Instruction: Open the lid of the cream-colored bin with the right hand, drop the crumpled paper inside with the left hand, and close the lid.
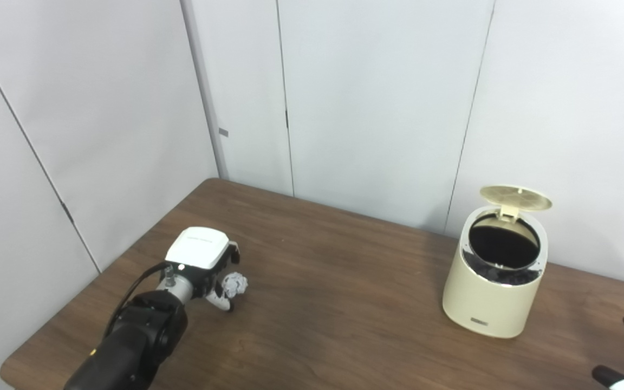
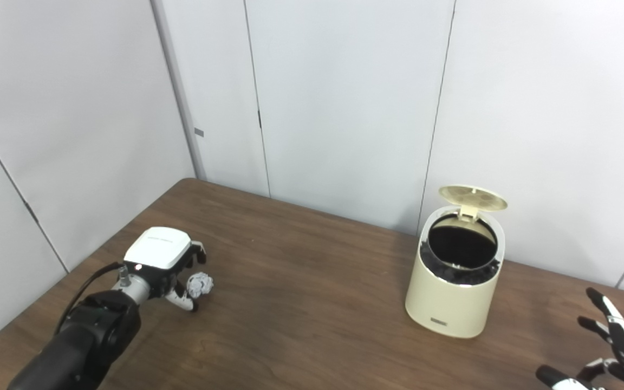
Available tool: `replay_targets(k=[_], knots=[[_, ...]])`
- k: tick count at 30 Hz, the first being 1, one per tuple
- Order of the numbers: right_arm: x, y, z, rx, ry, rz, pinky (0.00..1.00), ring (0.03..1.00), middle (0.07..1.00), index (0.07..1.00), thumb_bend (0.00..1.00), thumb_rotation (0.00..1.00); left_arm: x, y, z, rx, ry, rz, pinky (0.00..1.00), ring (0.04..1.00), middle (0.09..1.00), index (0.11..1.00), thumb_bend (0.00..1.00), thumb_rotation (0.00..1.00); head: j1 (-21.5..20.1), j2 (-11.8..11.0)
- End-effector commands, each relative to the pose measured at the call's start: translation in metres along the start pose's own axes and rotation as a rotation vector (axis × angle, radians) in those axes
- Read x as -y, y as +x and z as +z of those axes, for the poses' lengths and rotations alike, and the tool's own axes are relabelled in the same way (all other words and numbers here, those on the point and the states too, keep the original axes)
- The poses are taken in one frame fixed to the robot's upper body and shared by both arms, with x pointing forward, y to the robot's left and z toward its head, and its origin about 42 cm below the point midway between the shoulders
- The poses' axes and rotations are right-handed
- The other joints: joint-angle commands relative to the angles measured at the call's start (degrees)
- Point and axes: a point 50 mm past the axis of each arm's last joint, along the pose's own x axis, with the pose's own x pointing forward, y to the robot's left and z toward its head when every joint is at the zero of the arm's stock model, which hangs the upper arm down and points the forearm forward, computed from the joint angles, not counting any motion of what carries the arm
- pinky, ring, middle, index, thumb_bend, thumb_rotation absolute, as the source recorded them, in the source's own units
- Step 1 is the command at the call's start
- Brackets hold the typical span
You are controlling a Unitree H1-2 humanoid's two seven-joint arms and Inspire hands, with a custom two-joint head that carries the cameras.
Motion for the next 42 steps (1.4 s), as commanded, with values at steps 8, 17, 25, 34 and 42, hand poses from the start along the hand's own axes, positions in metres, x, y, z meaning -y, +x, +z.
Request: replay_targets(k=[8, 17, 25, 34, 42], knots=[[0.010, 0.002, 0.018, 0.089, -0.021, -0.028, 0.40, 0.870, 0.981, 0.964, 0.92, 0.57, -0.002, 0.007, -0.003, -0.001, -0.037, 0.033, 0.43, 0.543, 0.563, 0.657, 0.82, 0.07, -0.4, 0.5], [0.013, -0.001, 0.017, 0.084, -0.027, -0.028, 0.43, 0.862, 0.976, 0.961, 0.91, 0.58, 0.019, 0.014, 0.000, 0.038, -0.054, -0.006, 0.26, 0.326, 0.471, 0.491, 0.53, 0.00, -0.6, 1.2], [0.015, -0.002, 0.018, 0.083, -0.032, -0.038, 0.45, 0.862, 0.971, 0.950, 0.90, 0.60, 0.030, 0.015, 0.006, 0.064, -0.042, -0.038, 0.23, 0.306, 0.473, 0.486, 0.53, 0.00, -0.6, 1.5], [0.017, -0.001, 0.019, 0.081, -0.028, -0.037, 0.45, 0.854, 0.967, 0.935, 0.90, 0.60, 0.037, 0.012, 0.010, 0.077, -0.038, -0.046, 0.29, 0.336, 0.473, 0.488, 0.53, 0.00, -0.8, 1.9], [0.015, -0.001, 0.018, 0.088, -0.040, -0.043, 0.49, 0.858, 0.972, 0.934, 0.87, 0.58, 0.021, 0.010, 0.011, 0.093, -0.013, 0.032, 0.27, 0.324, 0.472, 0.486, 0.53, 0.00, -1.4, 1.6]])
